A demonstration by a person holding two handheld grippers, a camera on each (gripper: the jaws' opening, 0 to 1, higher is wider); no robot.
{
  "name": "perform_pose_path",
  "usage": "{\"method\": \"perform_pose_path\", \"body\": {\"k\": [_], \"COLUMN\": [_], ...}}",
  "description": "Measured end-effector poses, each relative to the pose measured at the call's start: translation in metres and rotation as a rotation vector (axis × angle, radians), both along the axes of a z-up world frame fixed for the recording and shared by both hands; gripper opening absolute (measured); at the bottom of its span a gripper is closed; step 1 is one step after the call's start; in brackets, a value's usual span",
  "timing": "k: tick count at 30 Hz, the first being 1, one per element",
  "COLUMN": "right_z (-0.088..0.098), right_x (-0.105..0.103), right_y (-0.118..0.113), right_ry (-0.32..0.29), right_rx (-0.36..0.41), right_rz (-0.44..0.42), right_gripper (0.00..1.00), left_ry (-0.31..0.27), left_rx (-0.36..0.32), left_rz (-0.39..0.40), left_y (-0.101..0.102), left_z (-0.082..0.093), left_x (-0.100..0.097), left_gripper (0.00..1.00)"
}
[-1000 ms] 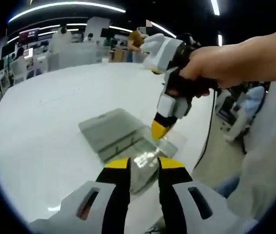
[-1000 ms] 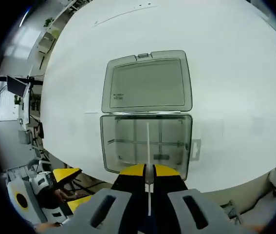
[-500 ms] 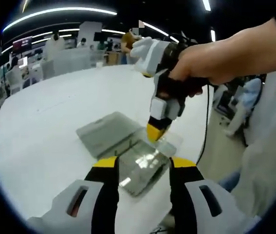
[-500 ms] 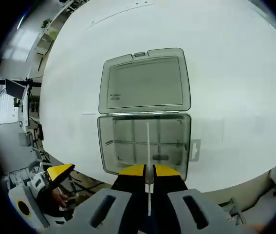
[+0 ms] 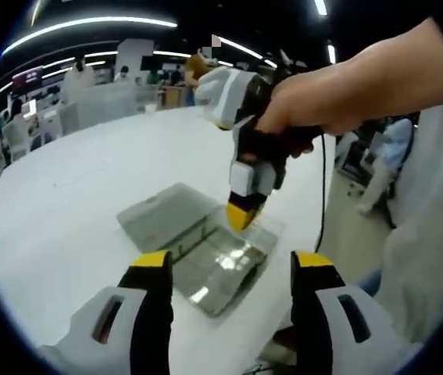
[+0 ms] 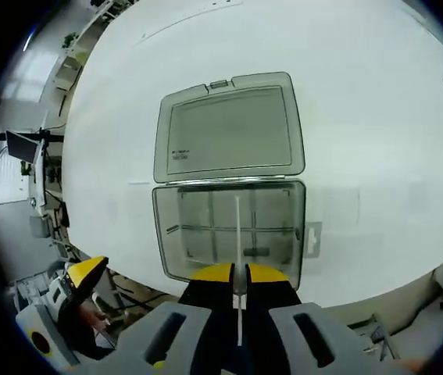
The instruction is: Insert the divider into the dual guide fixture by aligning both edges with the guide slots and pushing it downward to the bottom, including one-sided entry, uneven engagement, binding, and posture correction.
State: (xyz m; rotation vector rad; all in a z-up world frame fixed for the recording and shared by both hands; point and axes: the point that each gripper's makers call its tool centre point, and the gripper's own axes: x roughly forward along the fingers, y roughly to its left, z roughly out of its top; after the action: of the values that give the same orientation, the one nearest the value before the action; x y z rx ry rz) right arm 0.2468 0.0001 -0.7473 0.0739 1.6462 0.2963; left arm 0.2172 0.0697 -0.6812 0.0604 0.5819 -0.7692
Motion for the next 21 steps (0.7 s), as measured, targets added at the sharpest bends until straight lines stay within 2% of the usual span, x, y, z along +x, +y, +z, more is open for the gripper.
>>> {"method": "perform_pose_path", "body": {"k": [8,21], "right_z": [-0.003,-0.013], "right_x": [0.004,0.011], "right_y": [0.001,0.000], "right_ry": [0.002,0.006], "right_rx": [0.000,-0.001], "right_rz": [-0.002,0.001], "right_gripper": [0.00,0.00], "left_ry": [-0.007,0.001], "left_rx": [0.000,-0.005], "left_rz": [-0.013,-0.025], "left_y": [-0.001,-0.004], "left_z": [-0.001,-0.005], "left_x": [-0.001,-0.004], "left_gripper": [0.69,0.78]}}
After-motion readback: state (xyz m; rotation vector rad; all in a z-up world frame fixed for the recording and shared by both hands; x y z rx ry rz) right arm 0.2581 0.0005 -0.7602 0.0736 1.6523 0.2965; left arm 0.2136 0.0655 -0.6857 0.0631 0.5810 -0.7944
